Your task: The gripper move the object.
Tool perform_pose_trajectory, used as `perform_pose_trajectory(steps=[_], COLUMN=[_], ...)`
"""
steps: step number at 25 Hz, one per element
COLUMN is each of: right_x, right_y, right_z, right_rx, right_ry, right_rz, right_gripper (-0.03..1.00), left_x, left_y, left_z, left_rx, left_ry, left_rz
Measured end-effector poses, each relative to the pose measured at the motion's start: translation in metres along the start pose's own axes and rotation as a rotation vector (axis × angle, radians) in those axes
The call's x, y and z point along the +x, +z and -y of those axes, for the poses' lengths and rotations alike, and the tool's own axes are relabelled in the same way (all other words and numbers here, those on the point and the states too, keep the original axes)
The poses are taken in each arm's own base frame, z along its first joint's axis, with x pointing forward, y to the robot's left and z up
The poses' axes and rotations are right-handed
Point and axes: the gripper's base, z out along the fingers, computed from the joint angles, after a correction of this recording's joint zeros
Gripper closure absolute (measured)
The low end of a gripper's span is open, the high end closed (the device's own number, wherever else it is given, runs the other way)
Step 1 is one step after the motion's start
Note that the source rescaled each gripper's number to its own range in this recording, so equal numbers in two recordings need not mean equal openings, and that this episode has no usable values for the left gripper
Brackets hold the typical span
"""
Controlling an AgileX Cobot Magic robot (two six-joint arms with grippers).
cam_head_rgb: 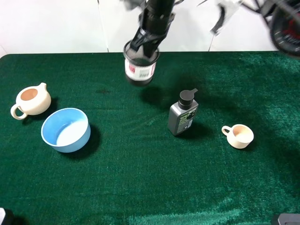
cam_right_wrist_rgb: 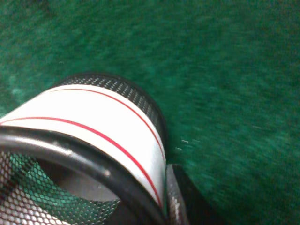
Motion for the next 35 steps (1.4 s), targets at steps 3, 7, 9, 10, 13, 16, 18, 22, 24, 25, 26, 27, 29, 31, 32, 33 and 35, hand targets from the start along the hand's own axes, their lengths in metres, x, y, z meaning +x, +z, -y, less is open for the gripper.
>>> perform_pose_trajectory(steps=[3,7,9,10,13,16,18,22,24,25,26,27,29,31,32,33,35], right_x=[-0.003,-0.002,-0.001,-0.001,0.001,0.002,0.002,0.002,0.002,0.002,0.002,0.002,0.002,0.002,0.001,0.000,-0.002], right_y=[0.018,0.038,0.046,0.049,0.054,0.058,0.058,0.058,0.058,0.058,0.058,0.058,0.058,0.058,0.058,0.057,0.053], right_z=[-0.014,-0.021,-0.022,-0.023,-0.022,-0.022,-0.022,-0.022,-0.022,-0.022,-0.022,-0.022,-0.022,-0.022,-0.022,-0.022,-0.021], right_rx=[-0.020,-0.039,-0.042,-0.043,-0.037,-0.039,-0.040,-0.040,-0.040,-0.040,-0.039,-0.039,-0.039,-0.039,-0.038,-0.038,-0.033], right_ry=[-0.026,-0.038,-0.040,-0.041,-0.044,-0.044,-0.044,-0.044,-0.044,-0.044,-0.044,-0.044,-0.044,-0.044,-0.044,-0.044,-0.045], right_rz=[-0.031,-0.068,-0.083,-0.088,-0.102,-0.110,-0.111,-0.111,-0.111,-0.111,-0.111,-0.111,-0.111,-0.111,-0.107,-0.104,-0.088], right_gripper=[0.97,0.97,0.97,0.97,0.97,0.97,0.97,0.97,0.94,0.90,0.84,0.77,0.62,0.46,0.41,0.38,0.34], left_x=[0.000,0.000,0.000,0.000,0.000,0.000,0.000,0.000,0.000,0.000,0.000,0.000,0.000,0.000,0.000,0.000,0.000], left_y=[0.000,0.000,0.000,0.000,0.000,0.000,0.000,0.000,0.000,0.000,0.000,0.000,0.000,0.000,0.000,0.000,0.000], left_z=[0.000,0.000,0.000,0.000,0.000,0.000,0.000,0.000,0.000,0.000,0.000,0.000,0.000,0.000,0.000,0.000,0.000], left_rx=[0.000,0.000,0.000,0.000,0.000,0.000,0.000,0.000,0.000,0.000,0.000,0.000,0.000,0.000,0.000,0.000,0.000], left_ry=[0.000,0.000,0.000,0.000,0.000,0.000,0.000,0.000,0.000,0.000,0.000,0.000,0.000,0.000,0.000,0.000,0.000], left_rz=[0.000,0.000,0.000,0.000,0.000,0.000,0.000,0.000,0.000,0.000,0.000,0.000,0.000,0.000,0.000,0.000,0.000])
